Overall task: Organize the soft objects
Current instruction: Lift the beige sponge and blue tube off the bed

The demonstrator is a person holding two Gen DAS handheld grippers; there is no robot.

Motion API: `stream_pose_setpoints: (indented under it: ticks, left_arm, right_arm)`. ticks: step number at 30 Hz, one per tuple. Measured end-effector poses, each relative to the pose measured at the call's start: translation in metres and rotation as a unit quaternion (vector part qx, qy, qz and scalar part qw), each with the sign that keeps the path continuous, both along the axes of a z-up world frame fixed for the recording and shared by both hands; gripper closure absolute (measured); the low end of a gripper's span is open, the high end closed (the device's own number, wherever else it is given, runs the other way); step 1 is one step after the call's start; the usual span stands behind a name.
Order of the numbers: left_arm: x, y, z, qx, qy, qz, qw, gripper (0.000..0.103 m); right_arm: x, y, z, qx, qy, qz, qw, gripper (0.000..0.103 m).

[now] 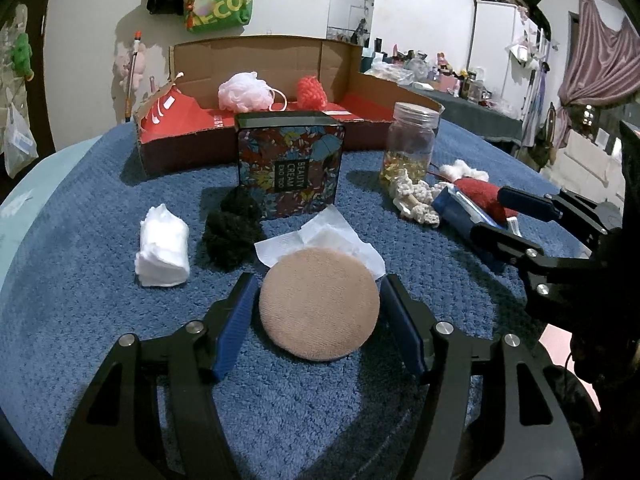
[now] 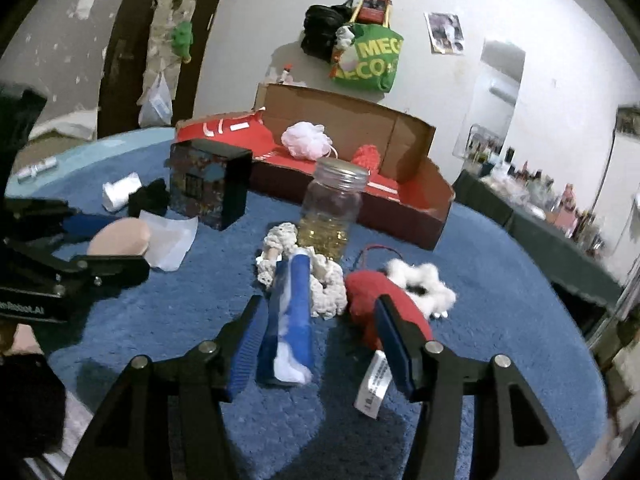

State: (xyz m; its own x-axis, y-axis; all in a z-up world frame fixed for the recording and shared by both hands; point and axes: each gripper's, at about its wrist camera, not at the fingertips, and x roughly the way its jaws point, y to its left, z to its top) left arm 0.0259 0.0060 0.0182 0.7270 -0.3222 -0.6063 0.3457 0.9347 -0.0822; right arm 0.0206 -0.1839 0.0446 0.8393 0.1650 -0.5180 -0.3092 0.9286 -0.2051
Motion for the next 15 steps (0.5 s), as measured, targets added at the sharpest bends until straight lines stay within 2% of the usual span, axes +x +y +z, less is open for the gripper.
stream_pose_setpoints:
  ticks: [2, 5, 7, 8, 9, 11, 15]
  left_arm:
    - [0.0, 0.0, 0.0, -0.001, 0.0, -0.001, 1.0, 0.041]
    - [-0.001, -0.001, -0.001, 0.004, -0.003, -0.002, 1.0, 0.041]
    - [-0.001, -0.002, -0.002, 0.007, -0.004, -0.003, 1.0, 0.042]
    - [-0.001, -0.003, -0.002, 0.008, -0.004, -0.003, 1.0, 0.051]
    - [-0.001, -0.003, -0.003, 0.008, -0.005, -0.003, 1.0, 0.055]
    - [-0.001, -0.004, -0.003, 0.012, -0.01, -0.004, 0.9999, 0.057]
    - [-0.006, -0.007, 0.001, 0.012, -0.022, -0.011, 0.9996, 0.057]
  right_arm:
    - [-0.002, 0.0, 0.001, 0.005, -0.001, 0.007, 1.0, 0.045]
    - [-0.006, 0.011, -0.002, -0.013, -0.007, 0.023, 1.0, 0.048]
    - [-0.007, 0.016, -0.005, -0.023, -0.007, 0.028, 0.999, 0.055]
    - [-0.006, 0.02, -0.008, -0.032, -0.007, 0.028, 0.999, 0.057]
    - [-0.005, 0.022, -0.011, -0.039, -0.008, 0.027, 0.999, 0.061]
    - [-0.002, 0.024, -0.016, -0.048, -0.003, 0.026, 0.998, 0.076]
    - [-0.005, 0.017, -0.011, -0.022, -0.008, 0.028, 0.999, 0.078]
